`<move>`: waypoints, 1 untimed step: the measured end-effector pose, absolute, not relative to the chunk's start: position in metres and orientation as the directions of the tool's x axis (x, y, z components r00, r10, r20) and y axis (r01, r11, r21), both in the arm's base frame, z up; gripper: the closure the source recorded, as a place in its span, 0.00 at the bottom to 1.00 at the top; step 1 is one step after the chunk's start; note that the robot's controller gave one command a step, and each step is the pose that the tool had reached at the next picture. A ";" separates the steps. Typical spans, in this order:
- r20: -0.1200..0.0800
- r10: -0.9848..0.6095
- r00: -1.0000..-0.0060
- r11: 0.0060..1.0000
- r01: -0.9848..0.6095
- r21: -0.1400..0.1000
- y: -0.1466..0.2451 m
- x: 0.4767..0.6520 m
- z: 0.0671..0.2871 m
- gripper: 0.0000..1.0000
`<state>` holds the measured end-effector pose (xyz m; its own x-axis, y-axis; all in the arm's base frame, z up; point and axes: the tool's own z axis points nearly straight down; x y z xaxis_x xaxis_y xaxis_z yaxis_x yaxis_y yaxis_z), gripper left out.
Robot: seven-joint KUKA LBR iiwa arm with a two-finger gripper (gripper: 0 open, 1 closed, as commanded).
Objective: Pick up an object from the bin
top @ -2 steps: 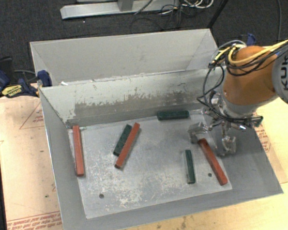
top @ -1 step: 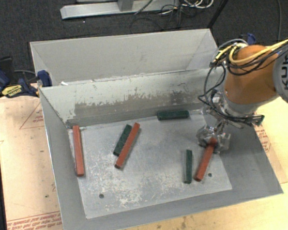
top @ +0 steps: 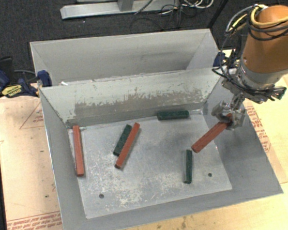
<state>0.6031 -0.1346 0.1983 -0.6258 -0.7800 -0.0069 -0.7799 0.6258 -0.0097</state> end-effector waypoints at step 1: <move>-0.007 -0.783 -0.622 0.622 -0.783 -0.011 -0.129 0.598 0.290 1.00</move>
Offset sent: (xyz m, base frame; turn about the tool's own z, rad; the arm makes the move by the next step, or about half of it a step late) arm -0.0078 0.0047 0.0866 -0.0089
